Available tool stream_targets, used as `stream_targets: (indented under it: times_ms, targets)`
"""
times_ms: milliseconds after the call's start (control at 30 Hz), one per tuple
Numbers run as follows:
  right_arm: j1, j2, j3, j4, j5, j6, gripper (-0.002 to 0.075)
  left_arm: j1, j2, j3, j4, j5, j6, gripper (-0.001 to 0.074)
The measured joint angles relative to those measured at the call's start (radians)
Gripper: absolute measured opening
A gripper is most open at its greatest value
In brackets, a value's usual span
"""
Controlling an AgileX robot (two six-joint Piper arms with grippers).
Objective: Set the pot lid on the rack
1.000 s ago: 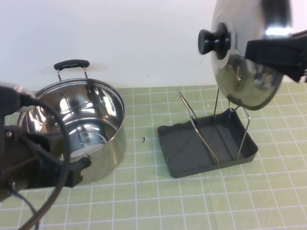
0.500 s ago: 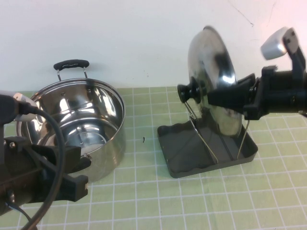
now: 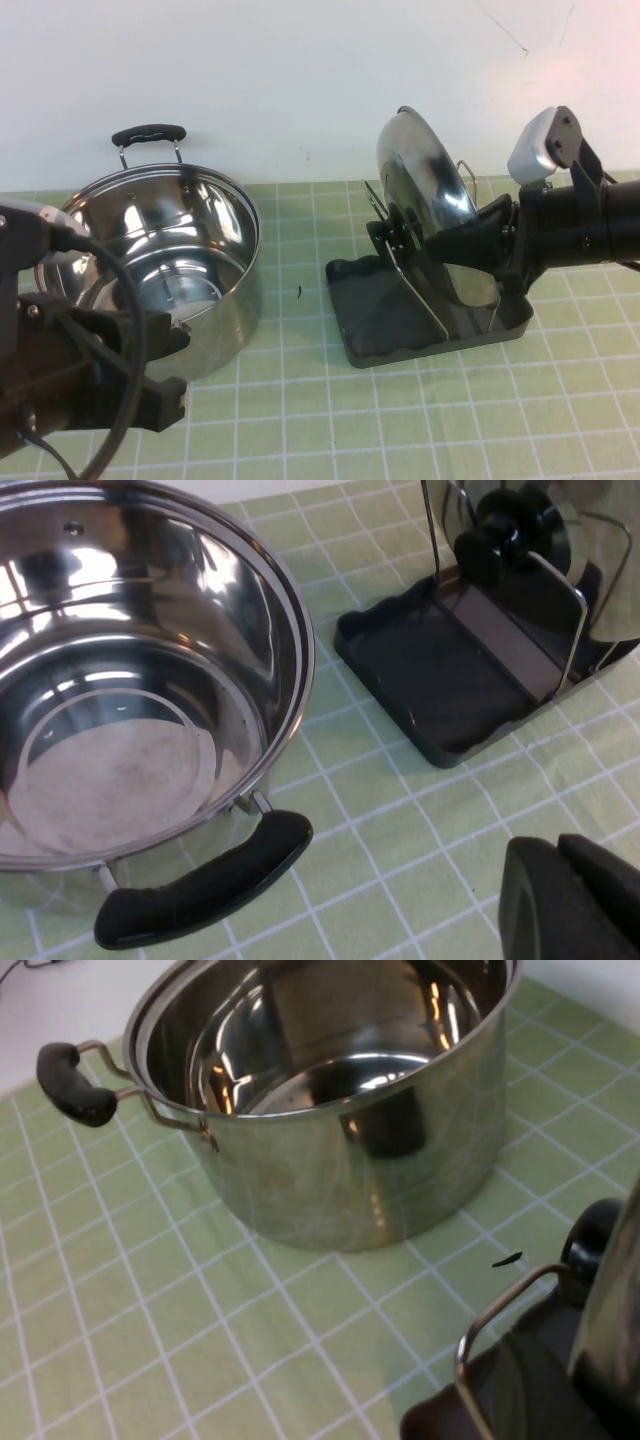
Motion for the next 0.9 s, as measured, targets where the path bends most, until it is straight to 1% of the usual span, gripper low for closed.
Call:
stream_targets:
  times_ms: [67, 167, 267, 367, 467, 633, 733, 800, 900]
  targets:
    - [0.0, 0.0, -0.001, 0.0, -0.004, -0.011, 0.0135, 0.0, 0.0, 0.002, 0.0, 0.0, 0.0, -0.0002]
    - [0.0, 0.0, -0.004, 0.0, -0.021, -0.015, 0.0315, 0.0, 0.0, 0.002, 0.0, -0.004, 0.0, -0.0002]
    - [0.0, 0.0, -0.011, 0.0, -0.037, -0.018, 0.046, 0.0, 0.0, 0.002, 0.0, -0.006, 0.0, -0.0002]
    - [-0.005, 0.0, -0.04, 0.0, -0.039, -0.01, 0.0518, 0.0, 0.0, 0.002, 0.0, -0.008, 0.012, -0.0001]
    - [-0.026, -0.013, -0.088, -0.003, -0.039, 0.004, 0.0536, 0.0, 0.0, 0.002, 0.007, -0.008, 0.052, -0.0002]
    - [-0.07, -0.088, -0.194, -0.048, -0.03, 0.015, 0.0533, 0.0, -0.015, 0.002, 0.089, 0.03, 0.125, -0.0001]
    - [-0.094, -0.143, -0.251, -0.125, -0.017, 0.04, 0.0481, 0.0, -0.043, 0.002, 0.209, 0.081, 0.136, -0.0001]
    - [-0.097, -0.181, -0.281, -0.212, 0.005, 0.073, 0.0392, 0.0, -0.068, 0.002, 0.31, 0.126, 0.134, -0.0001]
    - [-0.097, -0.231, -0.298, -0.351, 0.057, 0.127, 0.0202, 0.0, -0.103, 0.002, 0.451, 0.211, 0.096, -0.0001]
